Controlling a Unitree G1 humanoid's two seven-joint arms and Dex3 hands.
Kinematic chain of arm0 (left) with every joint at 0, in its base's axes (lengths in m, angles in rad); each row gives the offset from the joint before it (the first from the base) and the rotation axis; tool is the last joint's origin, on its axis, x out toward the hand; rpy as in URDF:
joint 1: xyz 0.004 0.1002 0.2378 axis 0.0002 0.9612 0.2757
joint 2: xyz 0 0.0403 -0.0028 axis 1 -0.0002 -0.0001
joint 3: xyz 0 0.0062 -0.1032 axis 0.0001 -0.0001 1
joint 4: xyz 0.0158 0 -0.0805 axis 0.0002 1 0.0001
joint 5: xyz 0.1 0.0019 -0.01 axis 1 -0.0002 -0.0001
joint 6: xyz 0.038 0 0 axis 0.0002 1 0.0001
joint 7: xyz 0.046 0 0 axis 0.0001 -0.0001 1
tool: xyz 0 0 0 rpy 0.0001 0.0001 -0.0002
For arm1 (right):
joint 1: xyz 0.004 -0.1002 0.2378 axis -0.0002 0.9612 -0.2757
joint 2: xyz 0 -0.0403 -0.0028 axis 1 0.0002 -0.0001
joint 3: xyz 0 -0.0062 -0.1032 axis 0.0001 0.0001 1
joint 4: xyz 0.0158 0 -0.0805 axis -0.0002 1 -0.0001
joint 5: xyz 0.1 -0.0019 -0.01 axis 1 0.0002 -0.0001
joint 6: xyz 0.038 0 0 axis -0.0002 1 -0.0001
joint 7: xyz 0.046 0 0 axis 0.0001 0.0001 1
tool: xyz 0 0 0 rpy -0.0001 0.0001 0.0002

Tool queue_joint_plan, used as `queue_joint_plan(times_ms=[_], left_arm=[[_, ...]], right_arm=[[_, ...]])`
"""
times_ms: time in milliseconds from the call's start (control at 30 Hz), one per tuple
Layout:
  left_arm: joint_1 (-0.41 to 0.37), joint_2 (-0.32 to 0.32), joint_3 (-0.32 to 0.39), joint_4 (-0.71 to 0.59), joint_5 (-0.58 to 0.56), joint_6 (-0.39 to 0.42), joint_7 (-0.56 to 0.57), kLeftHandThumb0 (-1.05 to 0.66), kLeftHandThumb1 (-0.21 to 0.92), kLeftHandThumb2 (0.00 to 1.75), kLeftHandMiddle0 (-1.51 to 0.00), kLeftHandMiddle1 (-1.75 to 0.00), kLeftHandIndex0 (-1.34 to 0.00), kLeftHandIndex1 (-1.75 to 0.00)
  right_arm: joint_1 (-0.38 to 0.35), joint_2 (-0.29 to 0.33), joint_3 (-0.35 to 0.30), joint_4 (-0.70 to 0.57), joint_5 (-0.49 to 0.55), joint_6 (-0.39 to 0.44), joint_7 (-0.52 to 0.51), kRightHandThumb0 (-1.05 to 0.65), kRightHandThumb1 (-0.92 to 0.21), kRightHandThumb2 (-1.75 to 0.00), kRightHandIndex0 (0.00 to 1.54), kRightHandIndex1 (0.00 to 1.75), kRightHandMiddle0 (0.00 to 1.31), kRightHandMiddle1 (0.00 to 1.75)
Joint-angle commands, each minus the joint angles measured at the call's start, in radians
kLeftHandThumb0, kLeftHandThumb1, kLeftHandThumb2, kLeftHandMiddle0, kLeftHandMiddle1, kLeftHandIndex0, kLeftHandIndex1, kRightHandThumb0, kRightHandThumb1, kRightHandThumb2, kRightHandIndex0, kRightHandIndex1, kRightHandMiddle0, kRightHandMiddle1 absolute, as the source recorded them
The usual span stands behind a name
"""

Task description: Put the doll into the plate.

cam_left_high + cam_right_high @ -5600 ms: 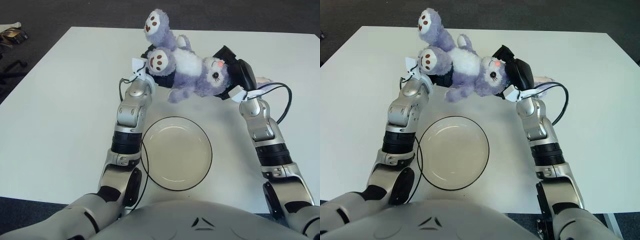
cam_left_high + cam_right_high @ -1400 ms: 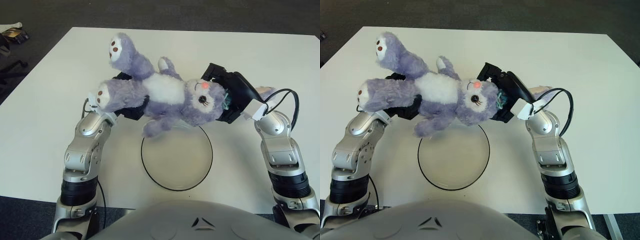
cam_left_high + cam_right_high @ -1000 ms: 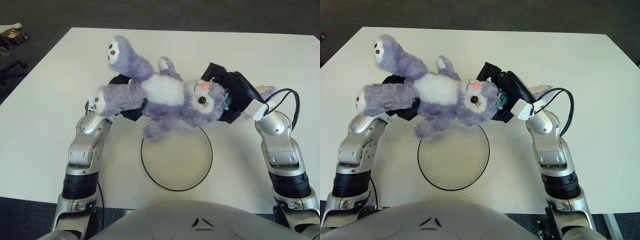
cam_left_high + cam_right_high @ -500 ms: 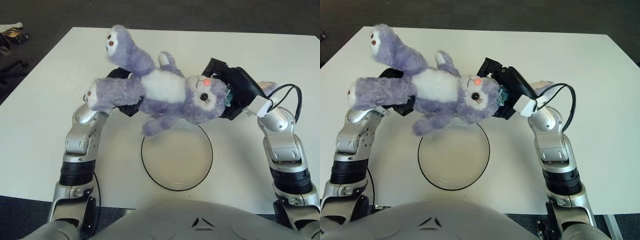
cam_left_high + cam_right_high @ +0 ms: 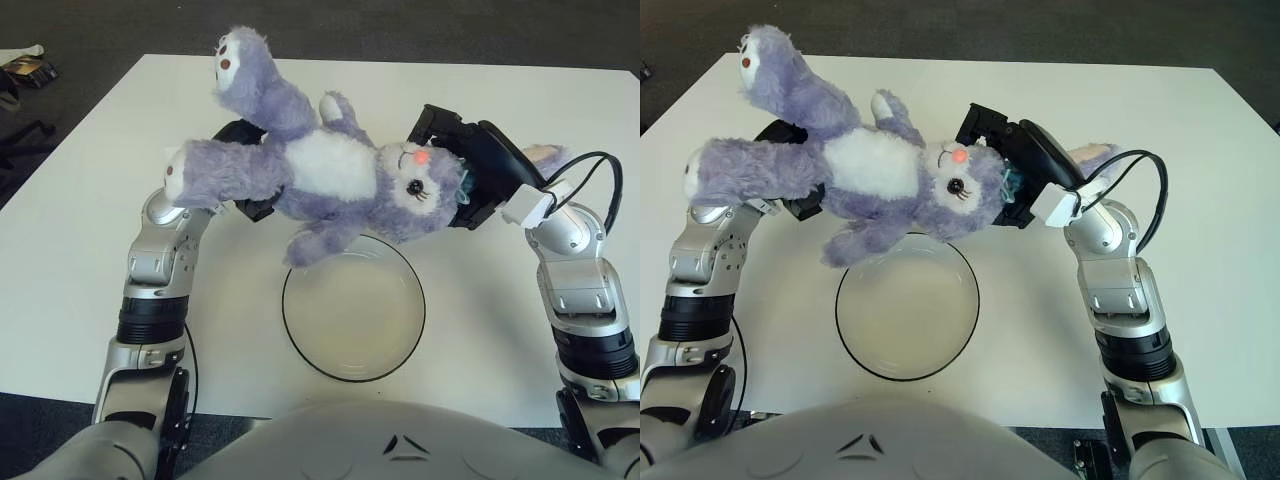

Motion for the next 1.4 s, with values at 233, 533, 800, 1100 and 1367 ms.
queue_joint_plan(times_ms=[233, 533, 800, 1100, 1367], left_arm=[[-0.052, 0.061, 0.0, 0.067, 0.026, -0.119, -0.107, -0.01, 0.32, 1.22, -0.56, -1.75, -0.63, -1.42], [-0.045, 0.121, -0.023, 0.073, 0.105, -0.19, -0.142, -0.01, 0.34, 1.19, -0.57, -1.75, -0.59, -1.42], [-0.048, 0.173, -0.026, 0.112, 0.142, -0.279, -0.192, -0.01, 0.41, 1.21, -0.44, -1.75, -0.43, -1.72], [-0.116, 0.223, -0.039, 0.219, 0.068, -0.33, -0.352, -0.37, 0.45, 0.98, -0.29, -1.75, -0.21, -1.65], [-0.189, 0.254, -0.035, 0.347, 0.059, -0.309, -0.44, -0.82, 0.61, 0.63, -0.02, -0.86, -0.01, -1.05]], right_arm=[[-0.036, -0.041, -0.038, 0.039, 0.062, -0.032, 0.043, 0.0, 0.13, -1.74, 1.0, 1.54, 0.73, 1.75], [-0.061, -0.087, -0.034, 0.058, 0.056, -0.053, 0.083, 0.0, 0.1, -1.72, 0.96, 1.57, 0.71, 1.75], [-0.068, -0.091, -0.034, 0.069, 0.071, -0.054, 0.095, 0.0, 0.04, -1.66, 0.92, 1.57, 0.67, 1.75], [-0.069, -0.085, -0.044, 0.071, 0.119, -0.045, 0.116, 0.0, 0.02, -1.61, 0.92, 1.51, 0.67, 1.75], [-0.068, -0.091, -0.044, 0.072, 0.123, -0.044, 0.12, 0.0, 0.03, -1.64, 0.91, 1.55, 0.67, 1.75]])
